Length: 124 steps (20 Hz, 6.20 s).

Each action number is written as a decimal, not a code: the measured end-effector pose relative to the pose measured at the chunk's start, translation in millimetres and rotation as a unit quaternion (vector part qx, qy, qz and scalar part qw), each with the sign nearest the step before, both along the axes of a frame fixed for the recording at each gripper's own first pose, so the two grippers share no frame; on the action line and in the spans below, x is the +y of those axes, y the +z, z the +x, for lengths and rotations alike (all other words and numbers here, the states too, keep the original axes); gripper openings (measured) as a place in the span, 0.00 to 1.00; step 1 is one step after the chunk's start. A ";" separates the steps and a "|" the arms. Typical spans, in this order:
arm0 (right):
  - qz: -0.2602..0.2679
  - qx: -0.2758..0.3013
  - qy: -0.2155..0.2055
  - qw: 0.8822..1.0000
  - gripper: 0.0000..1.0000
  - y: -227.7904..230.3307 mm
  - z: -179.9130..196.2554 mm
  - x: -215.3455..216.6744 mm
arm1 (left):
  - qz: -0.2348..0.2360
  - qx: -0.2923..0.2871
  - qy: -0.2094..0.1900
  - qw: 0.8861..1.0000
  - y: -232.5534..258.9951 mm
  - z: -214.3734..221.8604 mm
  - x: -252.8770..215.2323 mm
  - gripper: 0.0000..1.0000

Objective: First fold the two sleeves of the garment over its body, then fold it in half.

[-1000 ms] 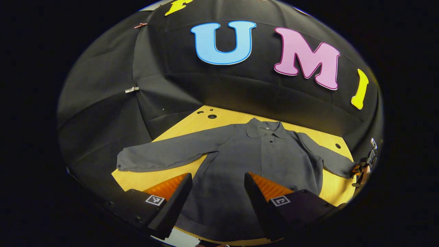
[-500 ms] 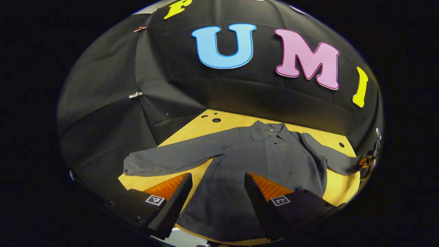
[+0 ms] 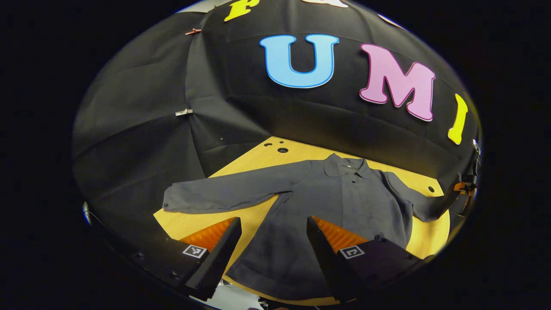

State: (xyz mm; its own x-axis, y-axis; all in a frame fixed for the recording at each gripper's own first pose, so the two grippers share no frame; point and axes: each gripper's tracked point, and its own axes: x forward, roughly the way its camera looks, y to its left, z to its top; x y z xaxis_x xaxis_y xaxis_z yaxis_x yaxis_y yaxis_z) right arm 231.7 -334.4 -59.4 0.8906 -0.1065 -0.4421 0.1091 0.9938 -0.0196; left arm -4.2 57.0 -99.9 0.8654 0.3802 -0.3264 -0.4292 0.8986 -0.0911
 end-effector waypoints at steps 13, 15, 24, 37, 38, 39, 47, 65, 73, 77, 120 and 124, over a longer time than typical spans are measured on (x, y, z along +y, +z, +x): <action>-0.010 0.002 0.161 0.987 0.05 128.1 -27.9 73.5 | -0.030 0.001 0.042 0.999 2.2 -29.3 43.8 0.96; -0.010 0.010 0.185 0.983 0.05 128.4 -32.5 103.1 | -0.037 0.005 0.054 0.998 -1.5 -36.4 54.7 0.96; -0.024 0.070 0.293 0.953 0.05 58.5 -65.9 294.4 | -0.054 0.019 0.104 0.993 -13.9 -56.8 96.8 0.96; -0.030 0.143 0.373 0.916 0.22 -28.2 -125.2 441.6 | -0.080 0.033 0.139 0.986 -42.5 -96.3 123.4 0.96; -0.025 0.146 0.379 0.913 0.30 -31.3 -130.8 448.2 | -0.081 0.034 0.142 0.986 -44.2 -98.4 126.7 0.96; -0.020 0.150 0.385 0.911 0.35 -31.9 -136.9 452.2 | -0.081 0.035 0.145 0.985 -45.6 -100.4 130.7 0.96; -0.023 0.133 0.361 0.923 1.00 -13.6 -176.4 407.6 | -0.058 0.018 0.161 0.985 -46.3 -83.4 187.2 0.96; -0.052 0.143 0.225 0.962 0.99 8.8 -247.8 205.4 | -0.036 0.068 0.184 0.980 -120.4 23.2 345.7 0.96; -0.039 0.151 0.166 0.974 0.99 5.9 -270.7 162.5 | -0.071 0.081 0.186 0.977 -152.5 27.4 342.2 0.93; -0.027 0.151 0.148 0.977 1.00 3.4 -280.6 153.7 | -0.060 0.075 0.155 0.983 -148.8 36.2 335.4 0.56; 0.094 0.165 0.023 0.981 0.99 -30.5 -332.7 10.7 | 0.012 -0.043 -0.317 0.947 73.7 234.7 -180.0 0.05; 0.100 0.169 0.015 0.980 0.99 -33.2 -336.7 2.2 | -0.001 -0.019 -0.347 0.938 53.5 242.8 -224.2 0.05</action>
State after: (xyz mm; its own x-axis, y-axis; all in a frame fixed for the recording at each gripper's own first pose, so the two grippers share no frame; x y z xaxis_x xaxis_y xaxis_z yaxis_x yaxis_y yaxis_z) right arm -105.0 -332.2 -92.6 0.6911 0.0364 -0.7218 0.1003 0.9842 0.1457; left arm 238.6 -167.2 -46.4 0.9155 -0.2787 -0.2900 0.2618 0.9603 -0.0964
